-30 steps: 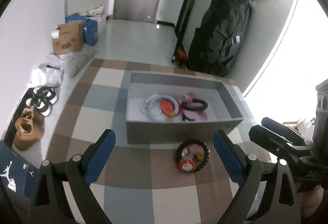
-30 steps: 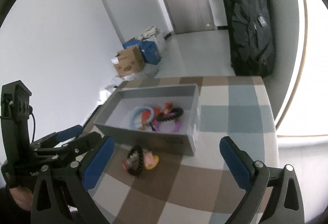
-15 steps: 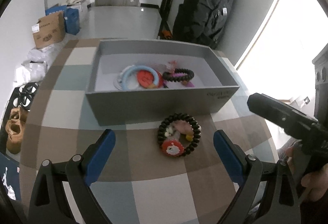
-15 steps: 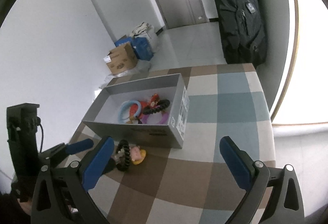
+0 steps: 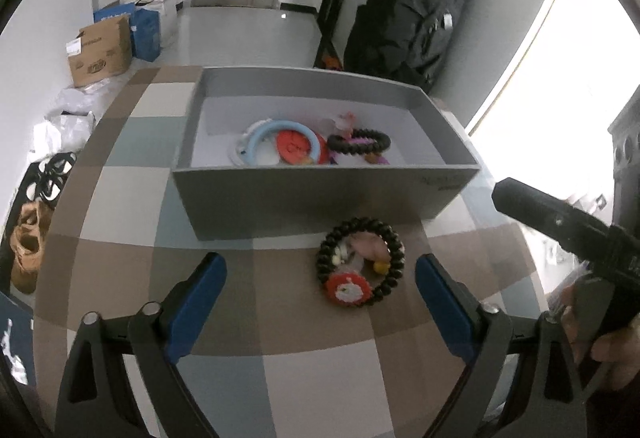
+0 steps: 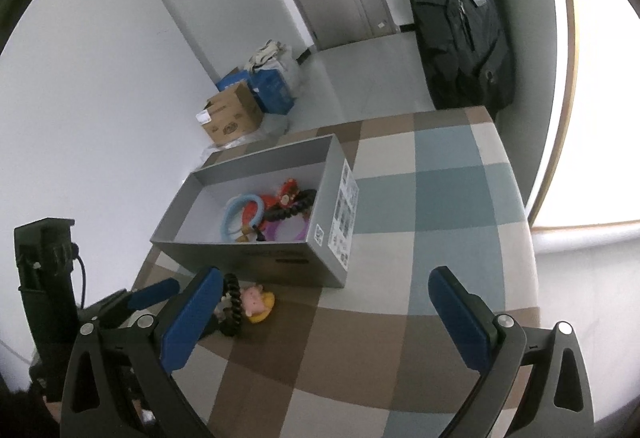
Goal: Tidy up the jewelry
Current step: 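Close the left gripper on the bracelet's red charm and lift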
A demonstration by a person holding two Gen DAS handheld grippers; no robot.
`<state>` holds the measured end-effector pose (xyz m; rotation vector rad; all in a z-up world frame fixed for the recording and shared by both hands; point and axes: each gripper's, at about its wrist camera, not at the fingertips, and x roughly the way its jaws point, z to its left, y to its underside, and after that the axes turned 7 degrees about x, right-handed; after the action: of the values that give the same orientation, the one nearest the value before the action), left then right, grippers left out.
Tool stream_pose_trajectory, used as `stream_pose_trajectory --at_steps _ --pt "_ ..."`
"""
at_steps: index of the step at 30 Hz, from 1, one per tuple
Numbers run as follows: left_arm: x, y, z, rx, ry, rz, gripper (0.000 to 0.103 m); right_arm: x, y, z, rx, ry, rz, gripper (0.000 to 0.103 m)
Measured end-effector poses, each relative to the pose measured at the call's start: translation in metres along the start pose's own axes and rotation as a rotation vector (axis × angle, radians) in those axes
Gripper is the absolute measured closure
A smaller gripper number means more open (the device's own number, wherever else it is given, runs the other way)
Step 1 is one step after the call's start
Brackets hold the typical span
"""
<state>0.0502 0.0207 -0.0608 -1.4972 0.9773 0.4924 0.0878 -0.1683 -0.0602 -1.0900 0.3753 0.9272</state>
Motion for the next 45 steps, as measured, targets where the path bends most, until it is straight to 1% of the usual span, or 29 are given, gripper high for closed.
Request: stream_pose_trajectory --at_steps 2,3,4,5,6,8,10,13,18,23,25,31,36,40,44,45 --pt "0.005 0.000 0.004 -0.024 0.022 0.019 0.041 0.001 0.000 0.002 -0.006 -0.002 0.001 0.000" --pt "0.008 0.000 0.004 -0.031 0.039 0.033 0.046 0.002 0.000 0.003 -0.012 -0.002 0.003 0.000" --pt "0.009 0.000 0.004 -0.032 0.040 0.043 0.054 0.002 0.001 0.004 -0.018 -0.001 0.004 0.000" --pt "0.010 0.001 0.002 -0.025 0.041 0.050 0.060 0.003 0.001 0.005 -0.024 0.000 0.007 0.000" --pt "0.011 0.001 -0.001 -0.016 0.051 0.054 0.064 0.003 0.002 0.005 -0.026 0.000 0.008 0.000" --pt "0.009 0.000 -0.005 0.008 0.053 0.056 0.078 0.004 0.002 0.004 -0.023 0.002 0.011 0.000" --pt "0.008 -0.001 -0.008 0.024 0.059 0.054 0.086 0.005 0.002 0.004 -0.018 0.005 0.013 0.000" --pt "0.009 -0.002 -0.009 0.030 0.057 0.070 0.086 0.006 0.002 0.002 -0.012 0.008 0.018 0.000" --pt "0.008 -0.003 -0.004 -0.015 0.091 0.097 0.087 0.008 0.004 0.003 -0.020 0.019 0.025 0.000" --pt "0.003 -0.008 -0.001 -0.041 0.122 0.096 0.087 0.009 0.006 0.005 -0.036 0.036 0.031 0.000" --pt "0.000 -0.009 0.002 -0.047 0.152 0.089 0.087 0.009 0.008 0.008 -0.050 0.043 0.031 0.000" --pt "-0.013 -0.017 0.015 -0.099 0.220 0.046 0.087 0.009 0.014 0.021 -0.103 0.042 0.027 0.000" --pt "-0.027 -0.025 0.033 -0.166 0.237 -0.014 0.087 0.010 0.025 0.041 -0.195 0.044 0.030 0.000" --pt "-0.036 -0.034 0.044 -0.192 0.228 -0.066 0.087 0.014 0.033 0.061 -0.282 0.039 0.038 0.000" --pt "-0.039 -0.038 0.054 -0.219 0.238 -0.093 0.087 0.022 0.036 0.075 -0.329 0.027 0.039 0.001" --pt "-0.039 -0.038 0.057 -0.222 0.236 -0.095 0.087 0.024 0.036 0.076 -0.337 0.033 0.038 0.006"
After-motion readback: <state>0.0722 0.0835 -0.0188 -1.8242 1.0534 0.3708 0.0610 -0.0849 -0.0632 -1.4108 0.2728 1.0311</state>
